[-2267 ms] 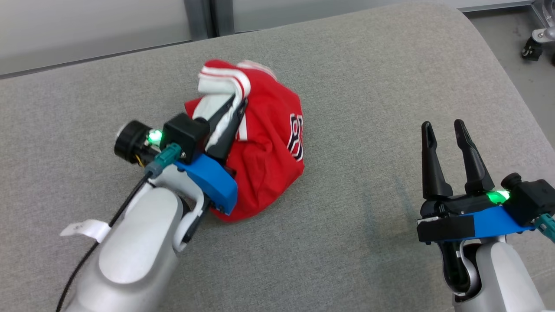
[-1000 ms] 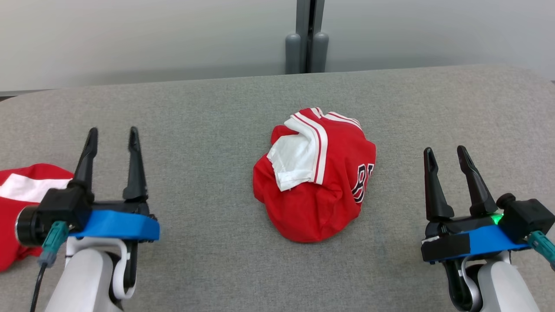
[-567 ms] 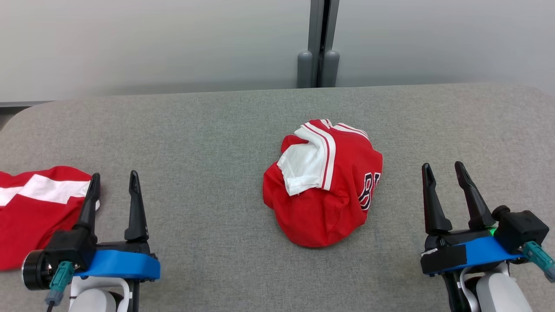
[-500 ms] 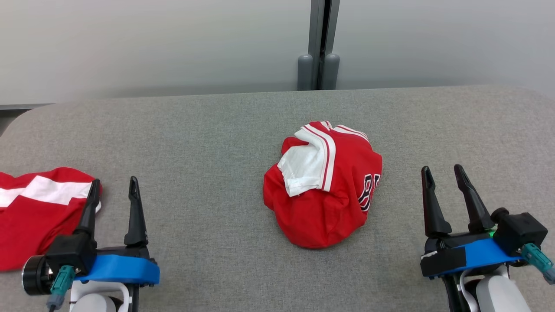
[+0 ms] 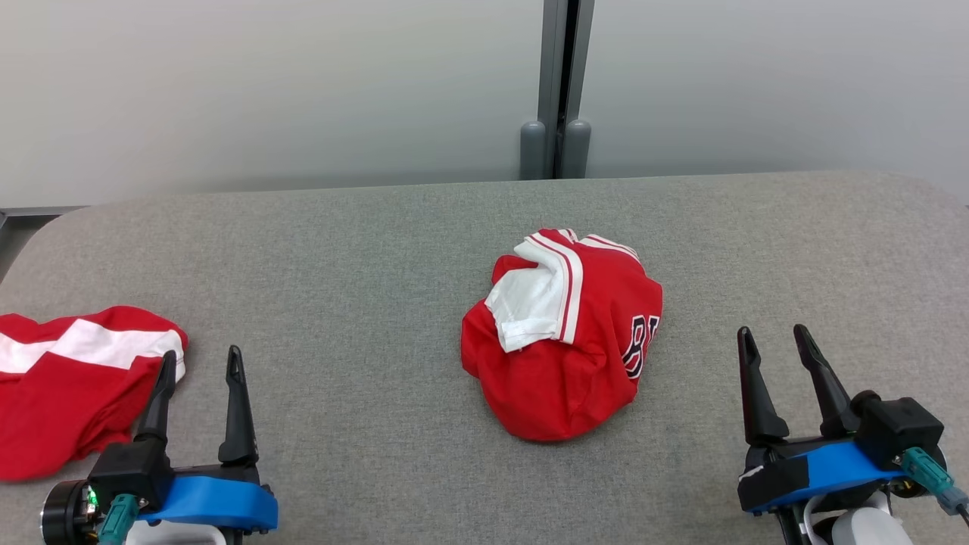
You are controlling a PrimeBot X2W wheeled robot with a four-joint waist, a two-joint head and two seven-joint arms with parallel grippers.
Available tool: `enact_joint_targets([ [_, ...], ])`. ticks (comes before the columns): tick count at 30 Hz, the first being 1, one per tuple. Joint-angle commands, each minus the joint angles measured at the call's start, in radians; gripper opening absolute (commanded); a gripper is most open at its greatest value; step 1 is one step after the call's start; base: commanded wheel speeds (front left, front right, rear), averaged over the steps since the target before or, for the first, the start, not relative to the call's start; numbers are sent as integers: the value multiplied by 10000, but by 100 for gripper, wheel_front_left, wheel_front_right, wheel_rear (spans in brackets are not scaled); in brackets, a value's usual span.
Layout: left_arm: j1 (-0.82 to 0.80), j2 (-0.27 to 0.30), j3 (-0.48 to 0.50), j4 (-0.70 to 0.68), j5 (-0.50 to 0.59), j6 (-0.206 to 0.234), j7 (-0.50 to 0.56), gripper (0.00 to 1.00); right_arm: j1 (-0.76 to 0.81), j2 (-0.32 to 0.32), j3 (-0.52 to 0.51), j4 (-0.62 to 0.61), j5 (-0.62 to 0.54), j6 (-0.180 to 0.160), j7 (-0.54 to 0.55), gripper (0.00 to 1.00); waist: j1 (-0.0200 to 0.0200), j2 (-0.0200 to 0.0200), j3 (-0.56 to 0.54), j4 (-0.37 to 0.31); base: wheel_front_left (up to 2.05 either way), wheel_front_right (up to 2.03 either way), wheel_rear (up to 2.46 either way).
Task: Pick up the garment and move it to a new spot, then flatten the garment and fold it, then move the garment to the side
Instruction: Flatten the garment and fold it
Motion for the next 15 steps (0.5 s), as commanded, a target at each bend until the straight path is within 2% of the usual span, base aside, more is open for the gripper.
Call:
enact_joint_targets([
  [1, 108, -52, 62, -23, 86, -25, -26, 100, 77, -40, -12, 74, -53, 1, -31, 100, 0, 0, -29, -13, 0, 0, 0],
  [15, 245, -185, 361, 124, 303, -228, -27, 100, 61, -40, 99, 396, -38, 1, -31, 100, 0, 0, -218, -50, 0, 0, 0],
])
